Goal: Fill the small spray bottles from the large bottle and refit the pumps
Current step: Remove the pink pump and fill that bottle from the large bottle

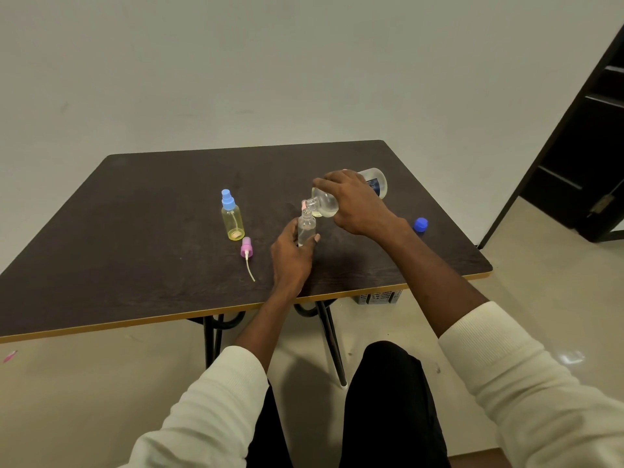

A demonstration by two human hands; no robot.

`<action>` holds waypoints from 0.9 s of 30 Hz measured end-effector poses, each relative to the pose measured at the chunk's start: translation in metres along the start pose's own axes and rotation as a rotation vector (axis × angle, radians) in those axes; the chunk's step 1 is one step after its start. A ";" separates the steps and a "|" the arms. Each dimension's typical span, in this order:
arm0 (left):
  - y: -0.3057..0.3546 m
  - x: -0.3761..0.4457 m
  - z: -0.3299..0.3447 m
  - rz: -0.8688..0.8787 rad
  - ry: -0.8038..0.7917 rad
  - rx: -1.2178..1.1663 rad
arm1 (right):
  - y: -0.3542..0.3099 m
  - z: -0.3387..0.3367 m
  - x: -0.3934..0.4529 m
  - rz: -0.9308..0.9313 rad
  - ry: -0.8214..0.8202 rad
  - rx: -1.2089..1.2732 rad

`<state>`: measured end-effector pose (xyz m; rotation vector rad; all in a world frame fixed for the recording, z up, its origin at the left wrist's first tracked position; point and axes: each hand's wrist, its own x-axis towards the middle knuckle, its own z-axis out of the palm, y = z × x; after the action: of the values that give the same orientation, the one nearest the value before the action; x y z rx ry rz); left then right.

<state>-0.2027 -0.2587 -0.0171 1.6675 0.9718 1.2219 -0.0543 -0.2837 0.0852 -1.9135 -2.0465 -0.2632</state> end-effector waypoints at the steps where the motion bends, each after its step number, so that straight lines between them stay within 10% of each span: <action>1: 0.000 0.000 0.000 0.000 -0.003 -0.001 | 0.000 0.000 0.000 0.003 -0.004 -0.001; 27: 0.000 0.001 0.001 0.000 0.006 -0.005 | 0.000 -0.002 0.001 0.011 -0.010 -0.016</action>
<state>-0.2013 -0.2581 -0.0167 1.6605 0.9722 1.2288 -0.0538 -0.2838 0.0877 -1.9392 -2.0458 -0.2689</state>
